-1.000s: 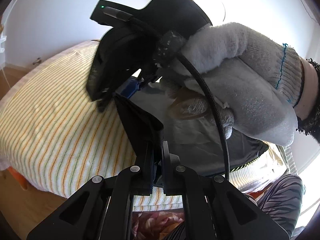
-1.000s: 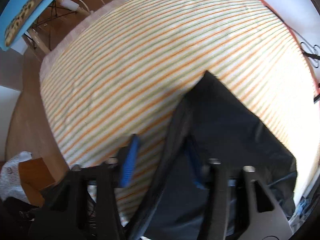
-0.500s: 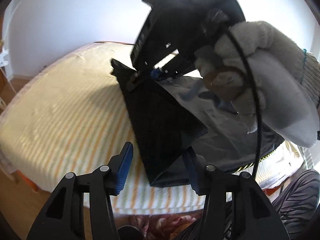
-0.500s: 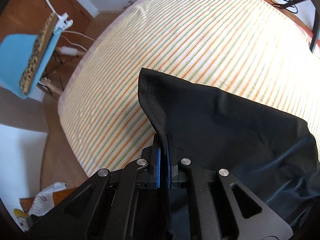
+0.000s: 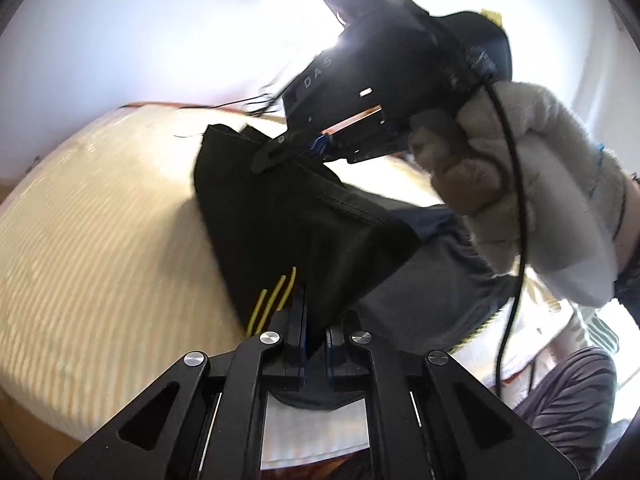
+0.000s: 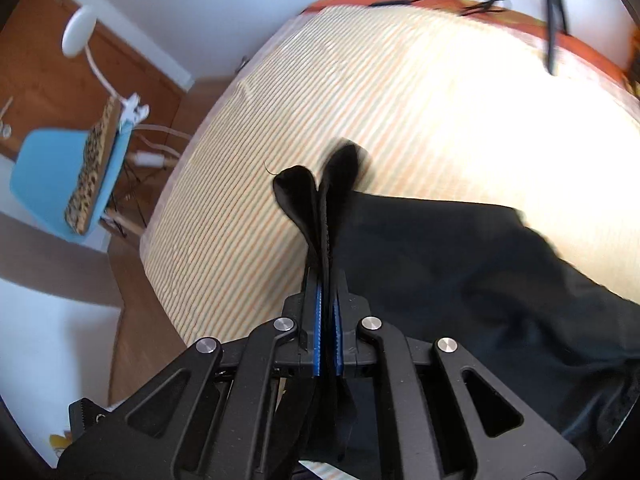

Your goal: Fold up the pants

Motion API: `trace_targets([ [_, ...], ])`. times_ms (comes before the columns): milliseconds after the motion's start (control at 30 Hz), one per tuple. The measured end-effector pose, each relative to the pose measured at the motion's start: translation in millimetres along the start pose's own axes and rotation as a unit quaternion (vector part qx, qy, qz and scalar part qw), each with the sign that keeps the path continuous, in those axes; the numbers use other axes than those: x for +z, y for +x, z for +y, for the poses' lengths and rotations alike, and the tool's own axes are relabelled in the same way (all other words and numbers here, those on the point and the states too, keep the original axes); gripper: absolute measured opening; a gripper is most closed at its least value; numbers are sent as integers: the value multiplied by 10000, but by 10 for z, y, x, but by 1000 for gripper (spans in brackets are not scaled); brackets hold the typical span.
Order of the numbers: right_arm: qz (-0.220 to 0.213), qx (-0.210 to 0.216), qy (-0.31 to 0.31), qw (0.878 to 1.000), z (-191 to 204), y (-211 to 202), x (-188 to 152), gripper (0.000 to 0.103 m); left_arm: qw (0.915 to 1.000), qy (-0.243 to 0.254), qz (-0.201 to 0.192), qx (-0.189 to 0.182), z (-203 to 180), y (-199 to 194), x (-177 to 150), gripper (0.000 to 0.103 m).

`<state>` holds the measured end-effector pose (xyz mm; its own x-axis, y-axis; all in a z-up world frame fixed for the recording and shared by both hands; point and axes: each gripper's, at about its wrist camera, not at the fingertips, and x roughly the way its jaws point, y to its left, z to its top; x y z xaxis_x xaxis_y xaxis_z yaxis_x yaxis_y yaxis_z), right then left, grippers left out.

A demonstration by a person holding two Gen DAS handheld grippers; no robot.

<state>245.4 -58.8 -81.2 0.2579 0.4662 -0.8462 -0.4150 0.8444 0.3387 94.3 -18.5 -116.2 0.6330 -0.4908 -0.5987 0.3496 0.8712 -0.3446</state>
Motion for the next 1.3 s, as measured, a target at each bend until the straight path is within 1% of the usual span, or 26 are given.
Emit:
trace_targets([
  [67,-120,-34,76,9999,-134,-145,-43,6,9997,63,39,-213,-99,32,50,5],
  [200,-327,-148,278,9990,-451,-439,-159,6,9971,30,197,-732,-283,191,117,5],
  [400,-510,-484,519,9962,-961,-785,-341,6,9896,179,510,-1331,-676,516,191,4],
  [500,-600,-617,680,9940,-1217,-962,-440,6,9855,256,627,-1556,-775,537,253,4],
  [633,-702,-854,776,9908,-1471,-1156,-567,6,9789,434,752,-1849,-1059,707,284,4],
  [800,-764,-1034,955,9871,-1793,-1359,-762,6,9691,679,980,-2160,-1310,862,193,4],
  [1033,-807,-1250,1107,9826,-2106,-1464,-1014,6,9599,1013,1242,-2301,-1531,999,162,4],
  [1167,-728,-1239,1237,9819,-2263,-1373,-1106,6,9516,1124,1578,-2388,-1611,1071,121,4],
  [1200,-697,-1238,1237,9821,-2300,-1333,-1122,6,9512,1168,1617,-2353,-1612,1051,129,4],
  [1267,-696,-1112,1191,9842,-2346,-1273,-1156,6,9563,1204,1537,-2178,-1538,959,168,5],
  [1300,-672,-1050,1167,9853,-2363,-1245,-1174,6,9610,1217,1428,-2030,-1455,898,219,10],
])
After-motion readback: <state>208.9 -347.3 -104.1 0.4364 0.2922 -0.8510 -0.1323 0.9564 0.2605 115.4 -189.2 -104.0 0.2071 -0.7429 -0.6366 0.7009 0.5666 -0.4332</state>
